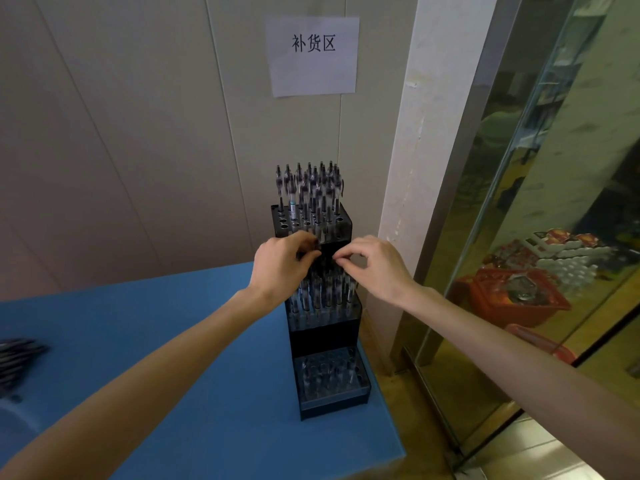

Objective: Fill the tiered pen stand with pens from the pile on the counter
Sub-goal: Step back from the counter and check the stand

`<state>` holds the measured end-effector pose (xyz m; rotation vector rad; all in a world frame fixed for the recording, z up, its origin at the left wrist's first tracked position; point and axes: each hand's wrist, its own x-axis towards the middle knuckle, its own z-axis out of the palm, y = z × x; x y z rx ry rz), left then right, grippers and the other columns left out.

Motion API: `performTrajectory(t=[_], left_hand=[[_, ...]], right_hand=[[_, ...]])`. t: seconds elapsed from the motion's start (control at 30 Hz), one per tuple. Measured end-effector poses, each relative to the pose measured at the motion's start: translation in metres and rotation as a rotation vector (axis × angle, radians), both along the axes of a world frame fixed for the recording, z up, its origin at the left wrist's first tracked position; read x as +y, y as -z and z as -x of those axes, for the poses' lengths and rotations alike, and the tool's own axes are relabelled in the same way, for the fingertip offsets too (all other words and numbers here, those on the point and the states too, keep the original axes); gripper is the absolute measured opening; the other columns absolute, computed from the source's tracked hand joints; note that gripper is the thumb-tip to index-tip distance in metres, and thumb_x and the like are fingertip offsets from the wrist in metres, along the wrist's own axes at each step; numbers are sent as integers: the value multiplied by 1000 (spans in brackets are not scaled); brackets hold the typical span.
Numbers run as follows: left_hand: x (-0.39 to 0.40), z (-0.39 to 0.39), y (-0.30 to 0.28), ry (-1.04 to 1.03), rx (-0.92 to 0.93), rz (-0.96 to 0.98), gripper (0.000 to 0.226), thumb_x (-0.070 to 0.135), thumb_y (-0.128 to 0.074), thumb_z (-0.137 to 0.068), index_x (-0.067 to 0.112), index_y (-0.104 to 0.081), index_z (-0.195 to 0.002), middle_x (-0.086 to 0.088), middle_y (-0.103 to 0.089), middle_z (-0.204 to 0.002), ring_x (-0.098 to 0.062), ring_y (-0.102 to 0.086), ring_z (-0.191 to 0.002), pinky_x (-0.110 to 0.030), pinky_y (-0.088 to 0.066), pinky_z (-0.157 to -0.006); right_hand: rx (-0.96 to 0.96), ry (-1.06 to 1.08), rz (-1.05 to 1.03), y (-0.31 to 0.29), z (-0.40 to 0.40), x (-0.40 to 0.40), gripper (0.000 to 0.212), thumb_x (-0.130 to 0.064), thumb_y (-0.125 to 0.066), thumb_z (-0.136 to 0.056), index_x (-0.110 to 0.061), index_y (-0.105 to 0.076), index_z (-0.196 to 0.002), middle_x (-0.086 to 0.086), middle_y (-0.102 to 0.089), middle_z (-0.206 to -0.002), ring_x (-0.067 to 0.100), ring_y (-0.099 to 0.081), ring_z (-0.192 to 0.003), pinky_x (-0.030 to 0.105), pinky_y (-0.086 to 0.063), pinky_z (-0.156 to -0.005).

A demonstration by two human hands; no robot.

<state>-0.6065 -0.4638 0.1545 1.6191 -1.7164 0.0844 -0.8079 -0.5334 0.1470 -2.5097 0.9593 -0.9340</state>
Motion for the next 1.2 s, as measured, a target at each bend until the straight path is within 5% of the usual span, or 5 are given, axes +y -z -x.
performTrajectory(t=[0.5, 1.2], left_hand=[[-6, 6, -15, -187, -91, -103, 19, 36, -63, -96, 25, -74, -108, 10, -77, -93, -17, -73, -88, -34, -57, -72], [0, 9, -12, -62, -31, 95, 21, 32, -68, -97, 21, -73, -114, 8, -78, -100, -12, -75, -89, -34, -61, -77]], right_hand=[[30, -58, -36, -4, 2, -1, 17, -23, -70, -94, -25, -76, -110, -12, -74, -109, 2, -60, -103, 26, -47, -96], [-7, -98, -42, 0, 3, -6, 18, -19, -71, -94, -24, -76, -110, -13, -73, -109, -1, -60, -102, 18, -45, -90]])
